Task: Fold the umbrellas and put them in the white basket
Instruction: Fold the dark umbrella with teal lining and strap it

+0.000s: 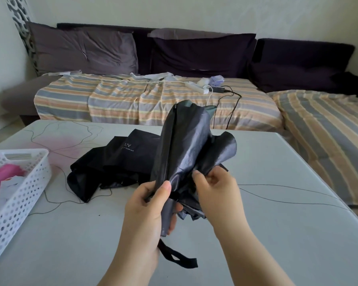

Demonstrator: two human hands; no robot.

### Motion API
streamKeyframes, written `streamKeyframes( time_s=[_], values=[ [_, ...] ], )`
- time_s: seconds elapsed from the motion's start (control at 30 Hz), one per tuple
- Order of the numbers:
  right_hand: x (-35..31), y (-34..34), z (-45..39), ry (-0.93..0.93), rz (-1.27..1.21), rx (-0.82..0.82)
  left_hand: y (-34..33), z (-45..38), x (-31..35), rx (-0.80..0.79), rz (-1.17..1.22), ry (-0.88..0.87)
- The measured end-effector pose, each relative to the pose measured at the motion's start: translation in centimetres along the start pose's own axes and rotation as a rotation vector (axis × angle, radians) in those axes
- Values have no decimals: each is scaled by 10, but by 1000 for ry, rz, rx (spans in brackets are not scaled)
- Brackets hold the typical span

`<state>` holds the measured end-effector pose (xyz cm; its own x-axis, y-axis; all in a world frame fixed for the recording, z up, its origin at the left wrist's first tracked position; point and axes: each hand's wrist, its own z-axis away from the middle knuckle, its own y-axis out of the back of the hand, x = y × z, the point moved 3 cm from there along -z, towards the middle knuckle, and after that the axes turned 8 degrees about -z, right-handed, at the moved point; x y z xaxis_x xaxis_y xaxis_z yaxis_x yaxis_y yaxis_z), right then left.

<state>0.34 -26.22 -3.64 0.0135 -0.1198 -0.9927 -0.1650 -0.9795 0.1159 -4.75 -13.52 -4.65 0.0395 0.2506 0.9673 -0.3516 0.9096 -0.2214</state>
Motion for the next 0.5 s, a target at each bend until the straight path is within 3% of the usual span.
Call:
streamKeyframes(
  time_s=[0.1,0.17,0.27,0.33,0.5],
  values=[
    [7,8,-4,-20,51,83,-3,1,0,28,26,1],
    [5,8,-2,86,184,93,-3,0,0,32,27,14],
    [-11,4,3,543,390,86,-5,0,-1,16,12,16],
    [-13,1,3,724,441,-6,-6,1,-2,3,1,11],
    [-16,3,7,434,188,-283,-9,2,-2,-13,-19,-29]
  ],
)
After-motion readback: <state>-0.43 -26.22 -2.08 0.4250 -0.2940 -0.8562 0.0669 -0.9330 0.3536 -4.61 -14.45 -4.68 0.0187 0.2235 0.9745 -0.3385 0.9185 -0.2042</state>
